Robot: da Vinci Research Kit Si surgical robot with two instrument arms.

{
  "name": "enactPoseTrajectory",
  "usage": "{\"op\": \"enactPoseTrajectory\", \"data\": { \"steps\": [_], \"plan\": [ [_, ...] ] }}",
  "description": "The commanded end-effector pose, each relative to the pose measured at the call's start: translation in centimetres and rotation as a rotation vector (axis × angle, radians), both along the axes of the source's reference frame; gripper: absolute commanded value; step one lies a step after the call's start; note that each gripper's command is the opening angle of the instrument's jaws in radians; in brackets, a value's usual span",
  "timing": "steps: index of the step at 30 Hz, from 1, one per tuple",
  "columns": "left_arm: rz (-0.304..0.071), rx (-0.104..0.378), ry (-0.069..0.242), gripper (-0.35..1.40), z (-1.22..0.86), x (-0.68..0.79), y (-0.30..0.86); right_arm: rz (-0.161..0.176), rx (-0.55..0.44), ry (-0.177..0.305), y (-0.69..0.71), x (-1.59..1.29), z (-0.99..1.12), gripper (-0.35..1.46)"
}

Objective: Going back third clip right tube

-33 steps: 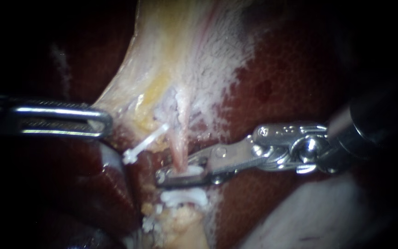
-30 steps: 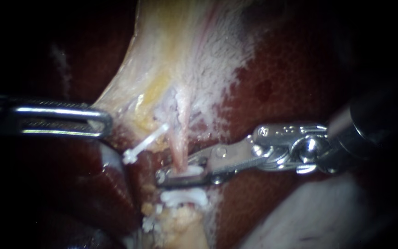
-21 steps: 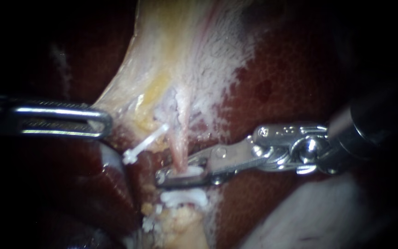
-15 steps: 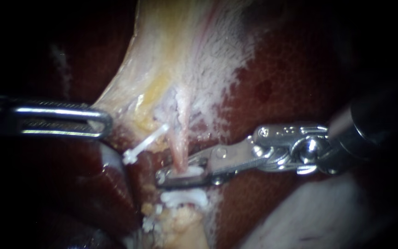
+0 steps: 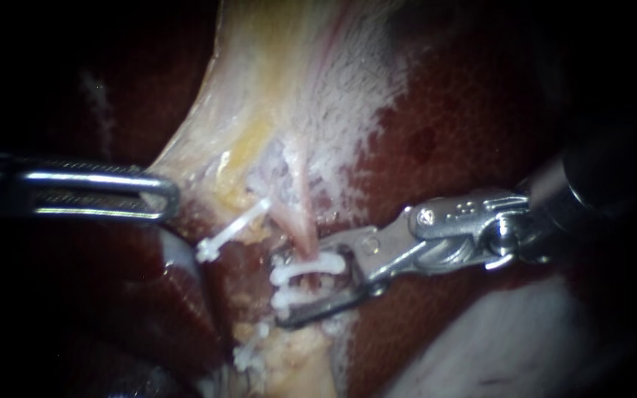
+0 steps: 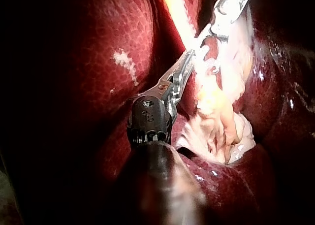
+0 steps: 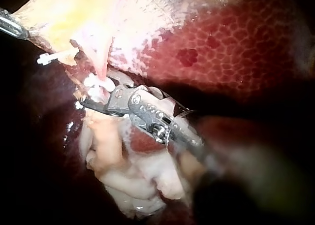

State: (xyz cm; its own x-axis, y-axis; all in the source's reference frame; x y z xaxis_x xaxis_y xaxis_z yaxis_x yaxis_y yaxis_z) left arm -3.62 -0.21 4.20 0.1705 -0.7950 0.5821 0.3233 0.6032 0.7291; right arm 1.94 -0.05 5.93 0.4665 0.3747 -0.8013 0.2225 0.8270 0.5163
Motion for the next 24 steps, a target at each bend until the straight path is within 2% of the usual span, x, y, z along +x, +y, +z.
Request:
{"op": "enactPoseTrajectory", "data": {
  "steps": [1,3,7,16,24],
  "plan": [
    [0.0,0.0,0.0,-0.35,0.0,0.0,0.0,0.008,-0.018,0.001,0.03,-0.01,-0.02,0.58],
    [0.0,0.0,0.0,-0.35,0.0,0.0,0.0,0.021,-0.033,-0.001,0.05,-0.03,-0.03,0.59],
    [0.0,0.0,0.0,-0.35,0.0,0.01,0.0,0.022,-0.046,0.002,0.07,-0.13,-0.06,0.59],
    [0.001,-0.001,0.0,-0.35,0.02,0.01,0.0,0.021,-0.063,0.011,0.08,-0.58,-0.16,0.6],
    [0.002,-0.001,-0.001,-0.35,0.06,0.03,0.01,0.044,-0.085,0.006,0.22,-0.98,-0.37,0.6]
  ]
}}
